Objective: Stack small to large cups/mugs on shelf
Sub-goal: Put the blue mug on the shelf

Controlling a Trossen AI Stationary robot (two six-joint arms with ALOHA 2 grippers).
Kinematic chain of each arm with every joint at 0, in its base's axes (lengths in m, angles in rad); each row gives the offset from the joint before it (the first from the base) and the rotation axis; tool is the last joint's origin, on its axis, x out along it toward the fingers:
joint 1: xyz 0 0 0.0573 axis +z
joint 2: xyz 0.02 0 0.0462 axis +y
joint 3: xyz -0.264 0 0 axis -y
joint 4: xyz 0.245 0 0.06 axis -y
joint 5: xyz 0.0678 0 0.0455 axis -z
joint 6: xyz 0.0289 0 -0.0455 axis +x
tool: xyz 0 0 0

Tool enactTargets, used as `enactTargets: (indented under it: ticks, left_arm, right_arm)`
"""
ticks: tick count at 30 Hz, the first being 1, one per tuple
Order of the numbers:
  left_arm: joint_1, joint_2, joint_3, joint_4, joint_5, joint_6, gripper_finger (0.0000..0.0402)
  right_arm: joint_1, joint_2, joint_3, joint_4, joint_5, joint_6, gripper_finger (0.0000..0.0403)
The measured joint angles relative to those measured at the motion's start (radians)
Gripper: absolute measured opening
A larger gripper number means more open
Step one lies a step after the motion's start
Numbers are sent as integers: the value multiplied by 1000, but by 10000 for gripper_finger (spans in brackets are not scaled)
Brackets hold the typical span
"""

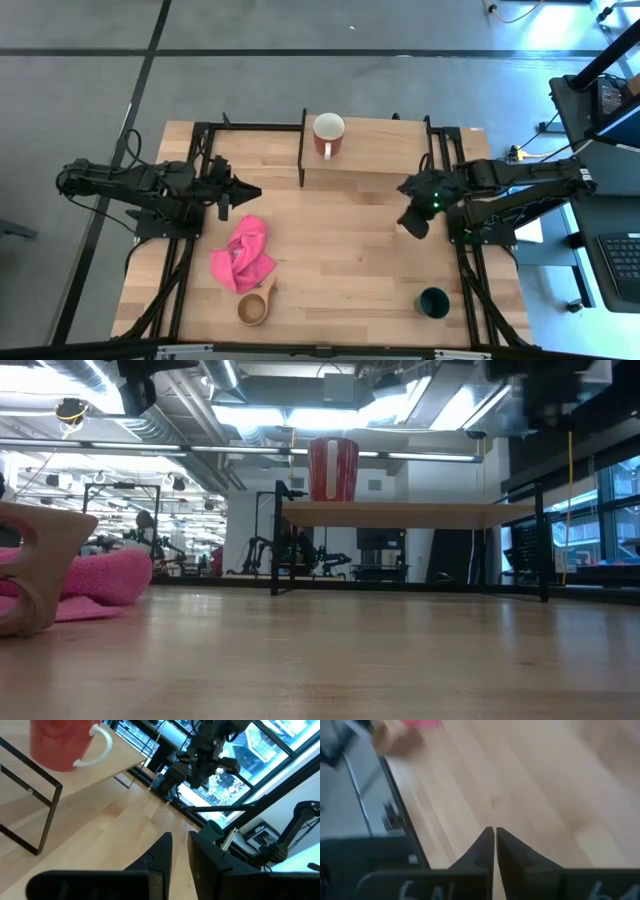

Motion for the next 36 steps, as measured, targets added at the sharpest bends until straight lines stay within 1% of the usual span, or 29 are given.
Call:
enactTargets:
  ticks: [3,6,10,14,18,24,28,33,36]
  left_arm:
    - [0,0,0,0,0,0,55]
    - [0,0,0,0,0,7,55]
    - [0,0,0,-1,0,8,55]
    - [0,0,0,-1,0,9,55]
    - [0,0,0,-1,0,9,55]
    - [0,0,0,-2,0,10,55]
    - [0,0,0,-4,0,12,55]
    - [0,0,0,-13,1,43,55]
    - [0,0,0,-13,10,46,55]
  right_arm:
    - [28,0,0,-123,-61,49,21]
    - [69,0,0,-209,-136,118,21]
    - [136,0,0,-246,-244,235,21]
    - [221,0,0,-252,-264,343,22]
    - [320,0,0,-254,-242,489,34]
    - [481,11,0,-239,-159,749,85]
    - [582,50,0,-203,-115,873,110]
    - [710,133,0,-115,1,988,108]
    - [764,186,0,-97,44,1077,101]
